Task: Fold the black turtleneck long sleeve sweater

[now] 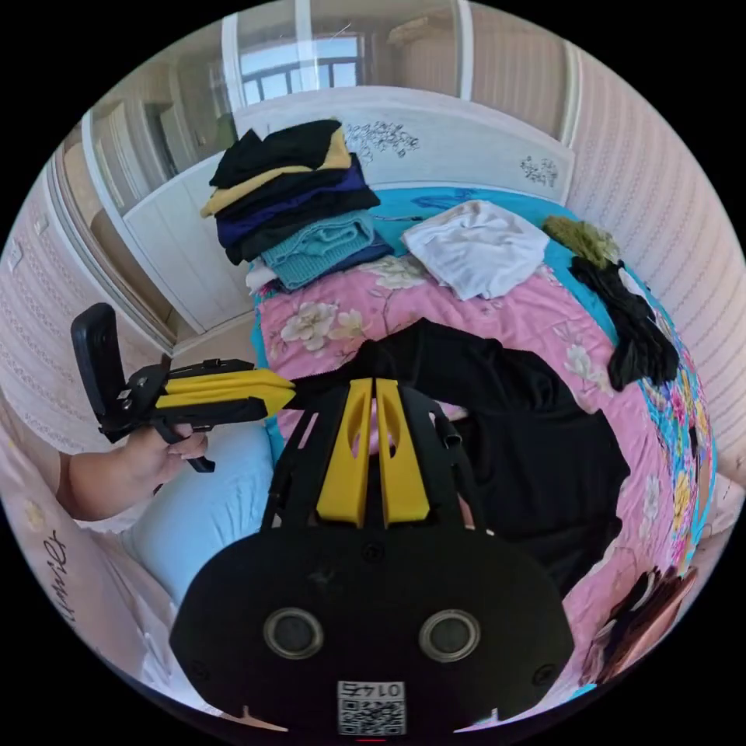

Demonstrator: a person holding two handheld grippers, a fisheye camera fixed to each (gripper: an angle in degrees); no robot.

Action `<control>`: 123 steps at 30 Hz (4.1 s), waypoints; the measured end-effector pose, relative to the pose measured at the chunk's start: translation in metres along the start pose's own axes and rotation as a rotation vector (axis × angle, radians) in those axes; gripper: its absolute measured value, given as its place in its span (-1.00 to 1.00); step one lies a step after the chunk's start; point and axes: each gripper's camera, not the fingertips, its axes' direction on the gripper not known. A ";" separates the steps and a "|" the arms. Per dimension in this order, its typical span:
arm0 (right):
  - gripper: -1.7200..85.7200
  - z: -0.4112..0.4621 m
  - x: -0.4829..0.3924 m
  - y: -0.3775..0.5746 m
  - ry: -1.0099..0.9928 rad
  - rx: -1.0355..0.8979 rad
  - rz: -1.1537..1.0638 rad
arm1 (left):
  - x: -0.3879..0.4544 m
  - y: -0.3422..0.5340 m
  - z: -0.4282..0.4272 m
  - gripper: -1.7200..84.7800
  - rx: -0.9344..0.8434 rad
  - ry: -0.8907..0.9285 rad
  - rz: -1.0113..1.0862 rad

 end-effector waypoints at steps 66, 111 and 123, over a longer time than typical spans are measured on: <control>-0.91 0.029 0.550 -0.007 0.015 -0.301 0.380 | 0.023 -0.210 0.353 -0.96 -0.534 0.057 0.215; -0.95 -0.219 0.586 0.375 -0.054 0.196 0.795 | -0.016 -0.361 0.320 -0.98 -0.411 0.192 0.122; -0.95 -0.164 0.436 0.493 -0.074 0.073 0.861 | -0.017 -0.212 0.268 -0.98 -0.599 0.088 0.130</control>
